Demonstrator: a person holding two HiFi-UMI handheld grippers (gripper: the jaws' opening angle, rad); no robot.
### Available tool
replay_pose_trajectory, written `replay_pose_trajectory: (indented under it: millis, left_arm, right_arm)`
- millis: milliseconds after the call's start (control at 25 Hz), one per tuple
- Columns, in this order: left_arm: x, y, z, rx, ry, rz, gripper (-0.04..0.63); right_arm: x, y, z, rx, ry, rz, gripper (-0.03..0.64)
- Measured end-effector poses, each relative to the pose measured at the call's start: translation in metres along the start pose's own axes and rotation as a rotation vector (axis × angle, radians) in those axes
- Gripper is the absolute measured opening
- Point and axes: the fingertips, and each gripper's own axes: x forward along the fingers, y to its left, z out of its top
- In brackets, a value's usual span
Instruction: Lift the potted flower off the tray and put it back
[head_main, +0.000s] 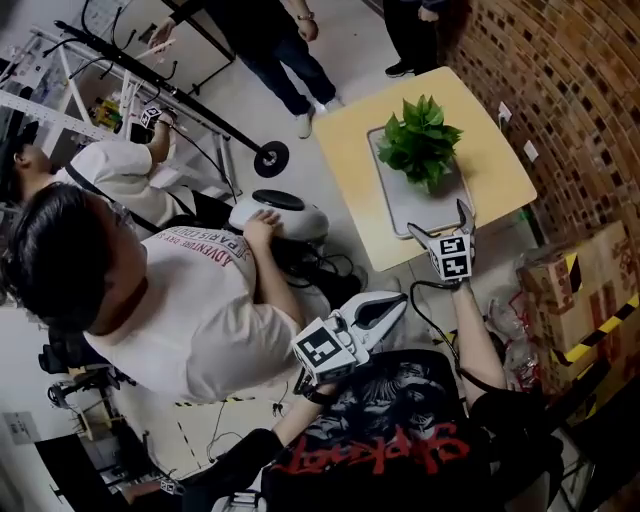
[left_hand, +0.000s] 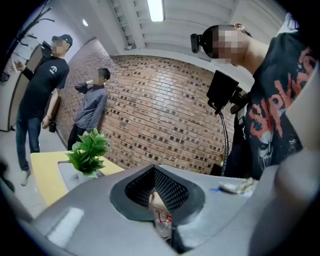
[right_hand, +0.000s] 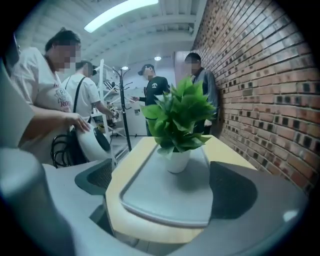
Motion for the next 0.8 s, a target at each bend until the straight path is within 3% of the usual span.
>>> replay_pose_trajectory:
  millis: [160, 520, 760, 800]
  left_arm:
    - [-0.004, 0.037, 0.006, -0.005, 0.043, -0.007, 0.002]
    - [-0.016, 0.09, 0.019, -0.021, 0.08, -0.028, 0.002]
    - [-0.02, 0.101, 0.004, -0.051, 0.113, -0.014, 0.002]
    - [-0.02, 0.101, 0.004, -0.051, 0.115, -0.014, 0.002]
  right_arm:
    - [0.074, -0.014, -0.001, 0.032, 0.044, -0.031, 0.594]
    - [0.149, -0.041, 0.007, 0.19, -0.056, -0.184, 0.594]
    - [0.171, -0.056, 0.006, 0.148, -0.055, -0.222, 0.592]
    - [0.17, -0.057, 0.007, 0.127, -0.062, -0.235, 0.556]
